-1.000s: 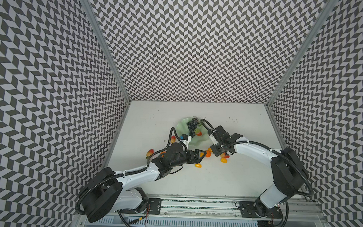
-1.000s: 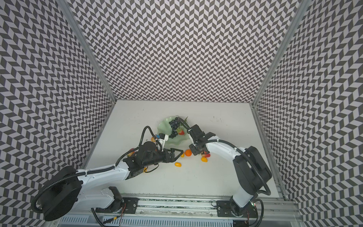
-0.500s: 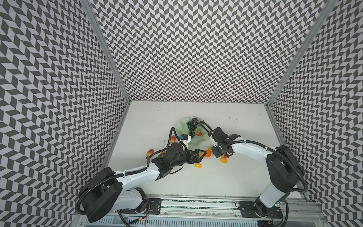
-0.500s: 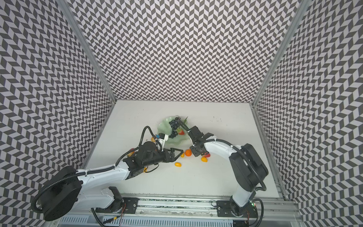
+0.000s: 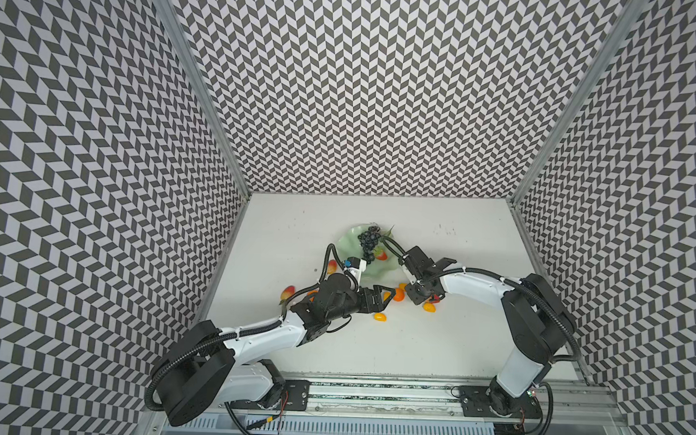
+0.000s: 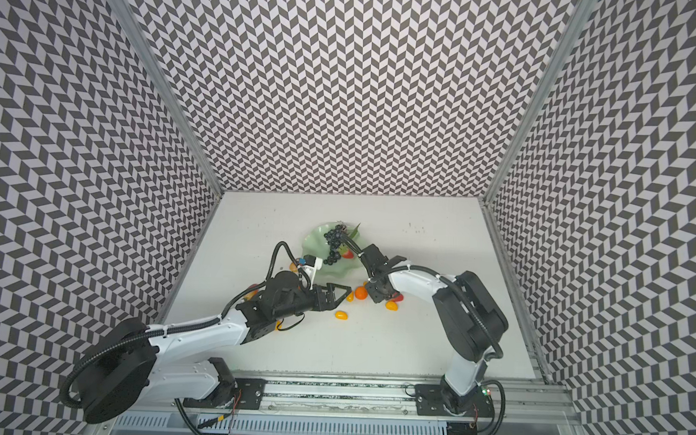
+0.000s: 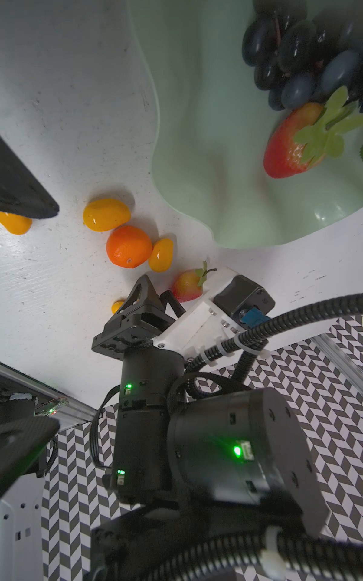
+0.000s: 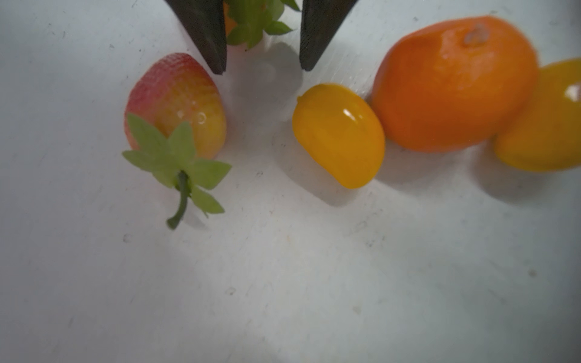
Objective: Arrange fruit in a fruit bowl
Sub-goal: Pick up the fruit from the center of the table.
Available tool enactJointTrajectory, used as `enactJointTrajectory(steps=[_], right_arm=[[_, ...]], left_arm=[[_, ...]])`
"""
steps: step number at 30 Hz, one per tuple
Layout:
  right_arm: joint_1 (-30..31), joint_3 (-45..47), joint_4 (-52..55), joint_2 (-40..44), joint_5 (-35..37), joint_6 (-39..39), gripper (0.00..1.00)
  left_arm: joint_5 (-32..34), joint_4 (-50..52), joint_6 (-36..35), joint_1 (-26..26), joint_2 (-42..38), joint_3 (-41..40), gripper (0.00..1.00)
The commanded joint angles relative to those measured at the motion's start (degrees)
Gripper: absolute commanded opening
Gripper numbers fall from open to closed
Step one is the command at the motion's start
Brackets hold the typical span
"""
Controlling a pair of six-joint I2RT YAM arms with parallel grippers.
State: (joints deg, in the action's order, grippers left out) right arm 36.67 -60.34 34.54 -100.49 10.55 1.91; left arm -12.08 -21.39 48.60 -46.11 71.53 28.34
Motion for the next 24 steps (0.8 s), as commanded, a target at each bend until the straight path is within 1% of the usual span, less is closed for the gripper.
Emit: enactJointTrajectory(steps=[1, 5, 13, 17, 22, 24], right_arm=[[0.07, 0.55, 0.3, -0.67, 1.35, -0.05, 0.38], [0.07, 0.57, 0.52, -0.85, 2.17, -0.16, 0.35], [0.04, 0.92, 0.29, -0.9, 2.29, -0.55, 0.24], [-0.01, 1.27, -0.52, 0.44, 1.95, -0.95, 0.16], [-0.28, 2.01, -1.6, 2.49, 1.42, -1.55, 0.09], [-0.62, 2.48, -2.62, 3.72, -0.05, -1.75, 0.07]], left_arm=[[1.0, 0.12, 0.27, -0.36, 0.21, 0.4, 1.0], [0.87, 0.21, 0.26, -0.38, 0.53, 0.43, 1.0], [1.65, 0.9, 0.09, -0.26, -0.11, 0.31, 1.0], [1.83, 1.66, -0.34, -0.3, -0.15, 0.86, 1.0], [2.64, 3.34, -0.96, -0.3, -0.64, 1.79, 1.0], [2.99, 4.32, -1.3, -0.22, -1.19, 2.35, 1.0]])
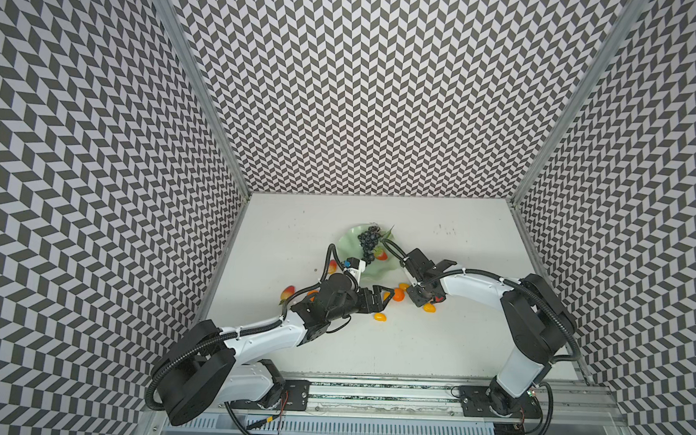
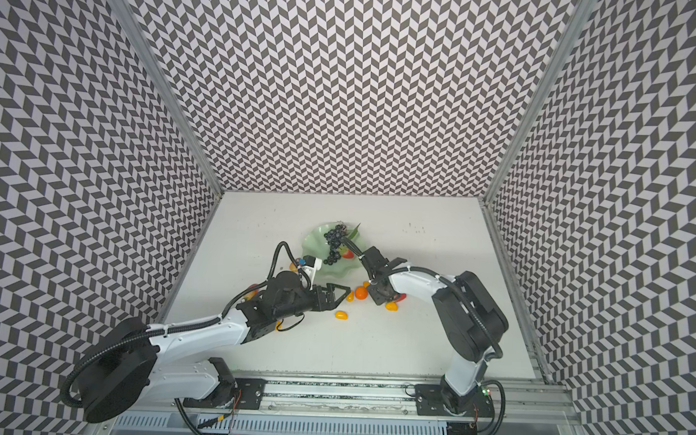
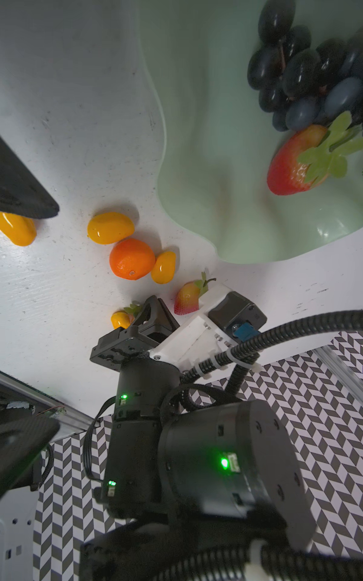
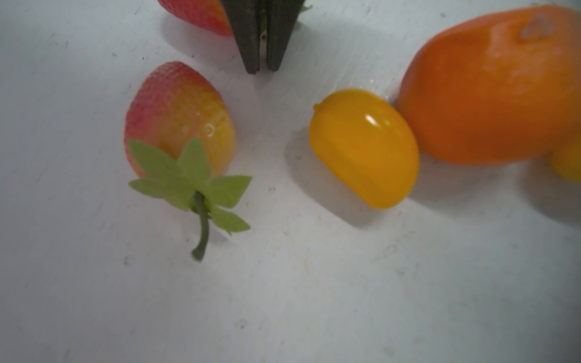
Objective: Arrange fruit in a fruit bowl
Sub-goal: Pick up the fruit from the center of the table.
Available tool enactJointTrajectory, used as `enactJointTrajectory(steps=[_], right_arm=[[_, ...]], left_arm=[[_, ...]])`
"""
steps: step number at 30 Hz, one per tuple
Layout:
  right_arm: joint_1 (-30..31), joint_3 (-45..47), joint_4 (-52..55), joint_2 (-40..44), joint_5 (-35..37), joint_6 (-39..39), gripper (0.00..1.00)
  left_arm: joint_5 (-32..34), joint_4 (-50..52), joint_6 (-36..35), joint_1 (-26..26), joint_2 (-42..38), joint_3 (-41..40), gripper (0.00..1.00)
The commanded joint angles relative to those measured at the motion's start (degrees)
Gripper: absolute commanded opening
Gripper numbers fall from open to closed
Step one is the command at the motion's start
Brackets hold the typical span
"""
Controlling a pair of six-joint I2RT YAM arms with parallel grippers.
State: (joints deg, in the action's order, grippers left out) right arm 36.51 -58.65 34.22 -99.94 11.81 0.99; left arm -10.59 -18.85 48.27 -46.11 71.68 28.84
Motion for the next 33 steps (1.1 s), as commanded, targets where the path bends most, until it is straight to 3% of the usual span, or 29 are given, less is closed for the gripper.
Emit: enactJointTrajectory(steps=[1, 11, 21, 33], right_arm=[[-0.63, 1.06, -2.67, 3.75, -2.11, -0.97, 0.07], [-2.62, 1.56, -5.99, 10.32, -4.99, -2.86, 0.0], [-2.76, 2.72, -18.35, 20.85, -6.95, -1.62, 0.0], [-2.76, -7.54, -25.69, 12.49, -9.78, 1.61, 0.0]], left_arm=[[1.77, 2.27, -1.14, -0.21, -1.63, 2.04, 1.0], [2.62, 5.82, -2.43, 1.49, -4.5, 3.47, 1.0], [-0.42, 6.11, -3.36, 8.02, -5.68, 4.53, 1.0], [-5.08, 4.57, -3.36, 15.49, -2.92, 7.18, 1.0]])
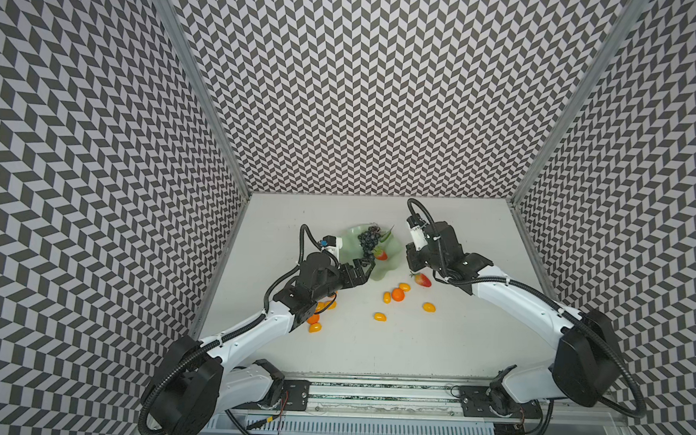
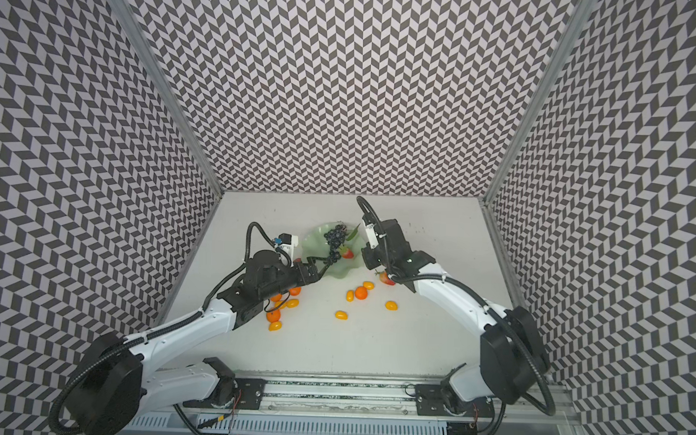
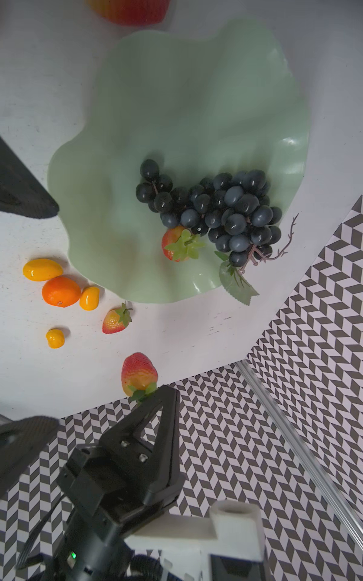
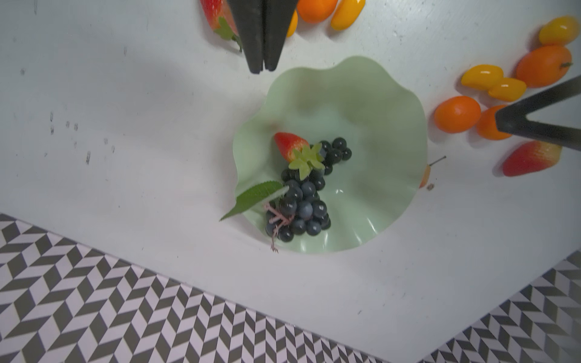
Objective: Arrange fruit in a fruit bowl
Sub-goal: Pick up the fruit from the center of the table, then place the fruit in the fruit bowl.
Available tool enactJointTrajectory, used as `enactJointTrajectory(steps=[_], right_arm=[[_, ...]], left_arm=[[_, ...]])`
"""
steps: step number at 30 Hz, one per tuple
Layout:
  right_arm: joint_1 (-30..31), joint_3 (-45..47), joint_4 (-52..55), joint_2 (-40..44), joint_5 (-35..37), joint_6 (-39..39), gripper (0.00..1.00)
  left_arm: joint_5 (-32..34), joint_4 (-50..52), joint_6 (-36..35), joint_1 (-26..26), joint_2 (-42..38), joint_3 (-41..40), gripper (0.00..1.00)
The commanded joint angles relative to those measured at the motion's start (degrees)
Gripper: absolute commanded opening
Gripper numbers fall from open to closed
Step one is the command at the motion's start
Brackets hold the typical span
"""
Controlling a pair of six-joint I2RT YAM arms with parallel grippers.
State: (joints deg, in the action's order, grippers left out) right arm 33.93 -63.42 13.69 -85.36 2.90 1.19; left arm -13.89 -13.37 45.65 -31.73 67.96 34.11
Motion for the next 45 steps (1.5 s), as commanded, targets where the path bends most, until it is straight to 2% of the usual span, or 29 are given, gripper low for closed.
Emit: enactJointTrajectory(steps=[1, 8, 22, 36, 45], right_arm=[[-0.18, -3.83, -5.59, -3.23, -0.78, 1.76, 0.0], [-0.18, -9.67, -7.05, -10.45, 0.54, 3.41, 0.0], [-0.18, -14.74, -9.65, -19.99, 0.71, 6.14, 0.0], [-0.18, -15.86, -9.21, -25.09, 0.74, 7.35, 0.0], [-0.18, -15.73, -7.73, -26.53, -2.8, 7.51, 0.0]], left_arm=[[-1.97, -1.04, -0.74, 1.59, 1.15, 2.21, 1.0], [-4.01, -0.96, -1.13, 4.28, 4.2, 3.56, 1.0], [-6.46, -1.14, -1.53, 7.88, 5.94, 3.19, 1.0], [-7.12, -1.0, -1.78, 8.39, 6.22, 3.05, 1.0], [-7.71, -0.97, -1.7, 8.4, 6.25, 2.44, 1.0]])
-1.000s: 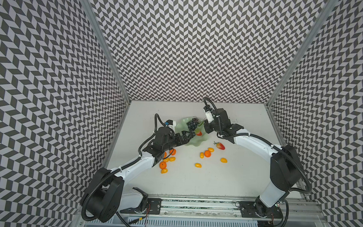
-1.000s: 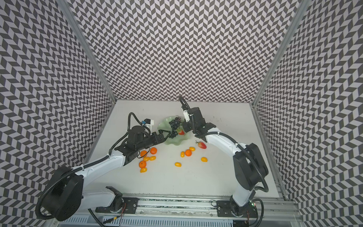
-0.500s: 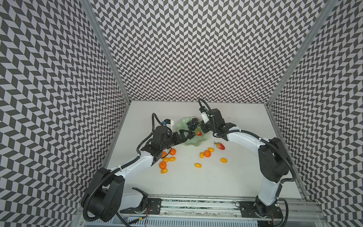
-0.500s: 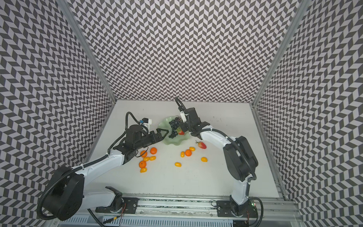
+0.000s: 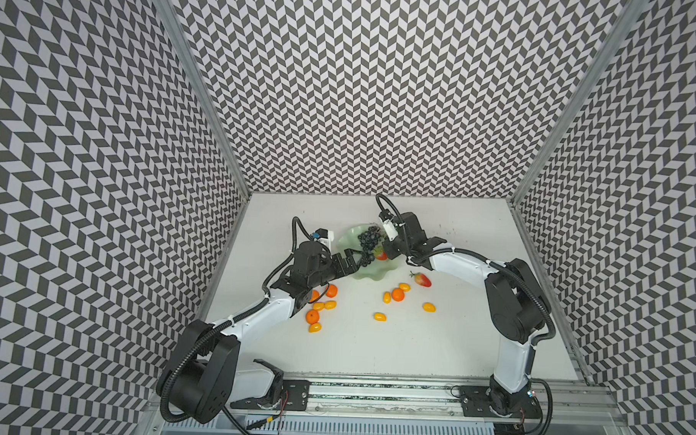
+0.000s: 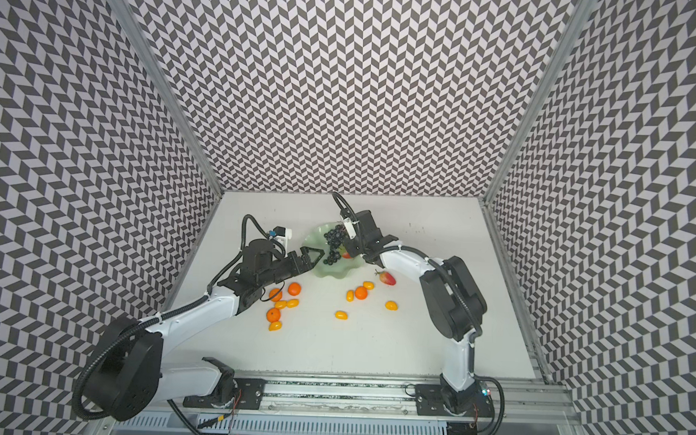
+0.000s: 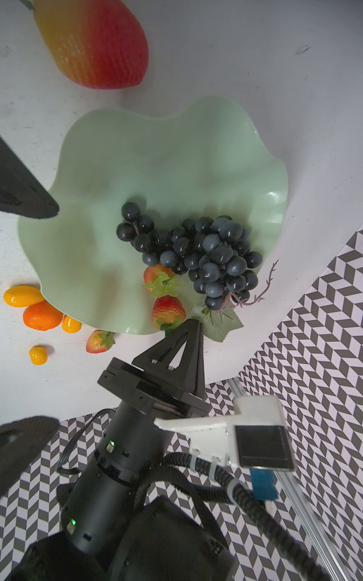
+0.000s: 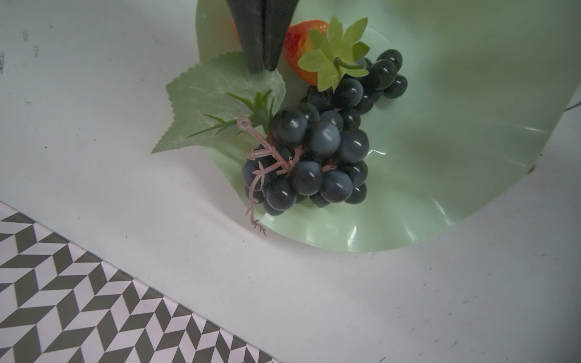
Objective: Arrange fruit in a fruit bowl
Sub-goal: Place the fruit in the fruit bowl.
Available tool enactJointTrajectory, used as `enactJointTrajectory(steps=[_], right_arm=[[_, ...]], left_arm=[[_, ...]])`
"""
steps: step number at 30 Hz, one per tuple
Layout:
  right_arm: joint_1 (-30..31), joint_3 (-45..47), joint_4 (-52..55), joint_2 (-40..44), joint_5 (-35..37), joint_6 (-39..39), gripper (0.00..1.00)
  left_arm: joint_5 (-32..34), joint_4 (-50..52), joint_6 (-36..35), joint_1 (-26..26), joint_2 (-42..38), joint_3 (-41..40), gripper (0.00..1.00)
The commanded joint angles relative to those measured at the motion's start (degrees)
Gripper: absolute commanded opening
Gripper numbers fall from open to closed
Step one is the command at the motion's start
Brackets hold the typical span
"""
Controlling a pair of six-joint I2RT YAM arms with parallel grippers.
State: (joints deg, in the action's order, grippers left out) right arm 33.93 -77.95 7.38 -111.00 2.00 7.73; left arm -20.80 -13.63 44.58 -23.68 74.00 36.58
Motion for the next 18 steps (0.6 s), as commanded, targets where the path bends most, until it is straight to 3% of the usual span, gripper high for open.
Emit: enactJointTrajectory(steps=[1, 12, 18], right_arm=[[-0.18, -0.96, -1.49, -0.88, -2.47, 0.98, 0.0], [-0.17, 1.52, -0.13, 0.16, -10.84, 2.26, 0.07], [-0.18, 3.3, 0.87, 1.42, -14.92, 2.49, 0.16]], left_arm=[[-0.9, -0.68, -0.72, 0.31, 0.18, -0.13, 1.0], [-0.74, 1.35, -1.49, 0.3, -2.3, -1.92, 1.0], [-0.91, 2.37, -1.77, 0.05, -4.49, -3.91, 1.0]])
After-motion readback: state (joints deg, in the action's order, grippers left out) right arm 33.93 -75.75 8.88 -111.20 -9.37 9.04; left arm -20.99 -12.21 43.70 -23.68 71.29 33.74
